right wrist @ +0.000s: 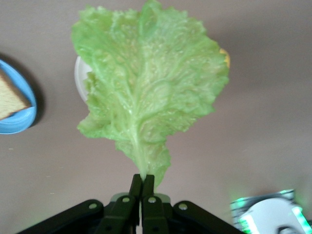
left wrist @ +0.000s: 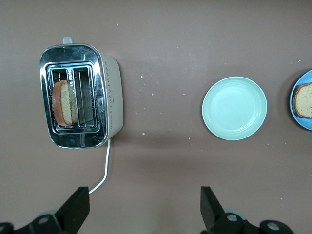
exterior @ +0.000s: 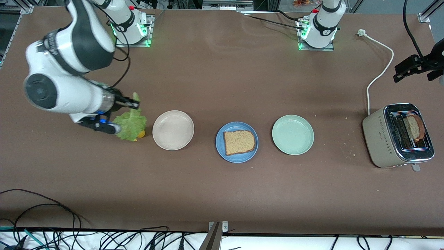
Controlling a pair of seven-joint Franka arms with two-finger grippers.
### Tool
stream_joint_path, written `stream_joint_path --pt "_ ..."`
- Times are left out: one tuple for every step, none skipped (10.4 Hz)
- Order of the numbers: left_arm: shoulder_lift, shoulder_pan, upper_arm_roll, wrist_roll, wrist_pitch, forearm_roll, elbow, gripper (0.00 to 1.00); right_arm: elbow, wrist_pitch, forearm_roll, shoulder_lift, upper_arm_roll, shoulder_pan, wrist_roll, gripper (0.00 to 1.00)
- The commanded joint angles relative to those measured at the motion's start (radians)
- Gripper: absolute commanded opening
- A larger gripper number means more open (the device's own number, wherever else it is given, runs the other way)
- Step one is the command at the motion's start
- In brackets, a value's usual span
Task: Make sandwich in blue plate with both arms
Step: 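Lift the lettuce leaf with the right gripper toward the blue plate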
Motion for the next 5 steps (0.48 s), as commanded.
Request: stream_joint_path --pt "-0.002 0.001 -0.004 -0.005 -0.010 0.033 0.001 1.00 0.011 0.120 0.006 0.042 0.062 0.089 0.265 0.00" --pt "-0.002 0.007 -0.004 -0.005 -0.010 0.033 0.001 1.00 0.011 0.196 0.008 0.066 0.062 0.137 0.322 0.00" --pt "-0.002 0.009 -0.004 -0.005 -0.010 0.033 0.001 1.00 0.011 0.297 0.008 0.103 0.060 0.193 0.424 0.00" --pt "-0.002 0.013 -0.004 -0.004 -0.010 0.033 0.001 1.00 0.011 0.431 0.006 0.148 0.062 0.248 0.563 0.00" --pt "-0.002 0.013 -0.004 -0.002 -0.010 0.033 0.001 1.00 0.011 0.552 0.008 0.203 0.062 0.295 0.674 0.00"
